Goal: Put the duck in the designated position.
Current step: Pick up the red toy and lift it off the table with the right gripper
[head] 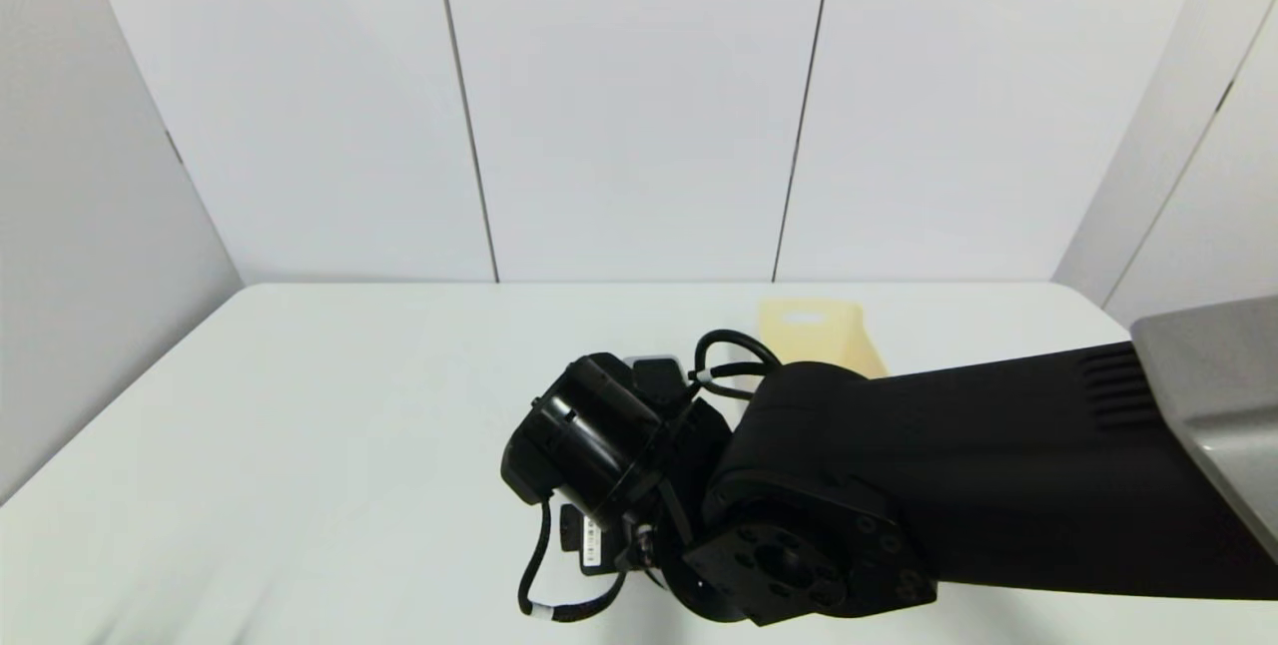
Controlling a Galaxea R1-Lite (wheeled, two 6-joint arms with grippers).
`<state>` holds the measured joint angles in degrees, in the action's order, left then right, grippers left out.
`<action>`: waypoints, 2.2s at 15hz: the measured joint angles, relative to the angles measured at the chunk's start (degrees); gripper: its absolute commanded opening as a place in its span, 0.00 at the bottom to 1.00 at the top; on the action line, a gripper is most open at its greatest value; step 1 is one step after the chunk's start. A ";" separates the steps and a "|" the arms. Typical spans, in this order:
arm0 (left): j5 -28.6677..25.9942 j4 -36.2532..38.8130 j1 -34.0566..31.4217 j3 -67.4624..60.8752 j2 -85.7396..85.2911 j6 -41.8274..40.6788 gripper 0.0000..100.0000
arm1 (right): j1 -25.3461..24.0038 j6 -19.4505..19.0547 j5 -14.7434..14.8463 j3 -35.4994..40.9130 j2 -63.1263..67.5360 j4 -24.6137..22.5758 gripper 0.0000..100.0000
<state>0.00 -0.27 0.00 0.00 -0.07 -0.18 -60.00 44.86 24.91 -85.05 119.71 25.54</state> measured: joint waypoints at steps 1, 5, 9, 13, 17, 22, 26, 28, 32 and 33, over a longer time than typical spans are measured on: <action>0.00 0.00 0.00 0.00 0.00 0.02 1.00 | 0.11 0.15 -0.07 -0.37 0.27 -0.02 1.00; 0.00 0.00 0.00 0.00 0.00 0.02 1.00 | 0.24 0.23 -0.10 -1.02 0.94 -0.02 1.00; 0.00 0.00 0.00 0.00 0.00 0.00 1.00 | 0.66 0.17 -0.07 -1.49 1.54 -0.21 1.00; 0.00 0.00 0.00 0.00 0.00 0.00 1.00 | 1.07 0.15 -0.16 -1.66 1.87 0.06 1.00; 0.00 0.00 0.00 0.00 0.00 0.00 1.00 | 1.11 0.15 -0.10 -1.50 2.06 0.04 1.00; 0.00 0.00 0.00 0.00 0.00 0.00 1.00 | 1.13 0.17 -0.10 -1.50 2.06 0.12 0.00; 0.00 0.00 0.00 0.00 0.00 0.00 1.00 | 1.13 0.15 -0.07 -1.44 2.06 0.09 0.00; 0.02 0.00 0.00 0.00 0.00 0.00 1.00 | 1.13 0.23 0.00 -1.44 2.06 0.09 0.00; 0.00 0.00 0.00 0.00 0.00 0.00 1.00 | 1.13 0.20 0.09 -1.41 1.93 0.09 0.00; 0.00 0.02 0.00 0.00 0.00 0.00 1.00 | 1.16 0.17 0.09 -1.41 1.79 0.09 0.00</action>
<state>0.00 -0.24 0.00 0.00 -0.07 -0.18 -58.84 45.03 24.99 -86.47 121.50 25.62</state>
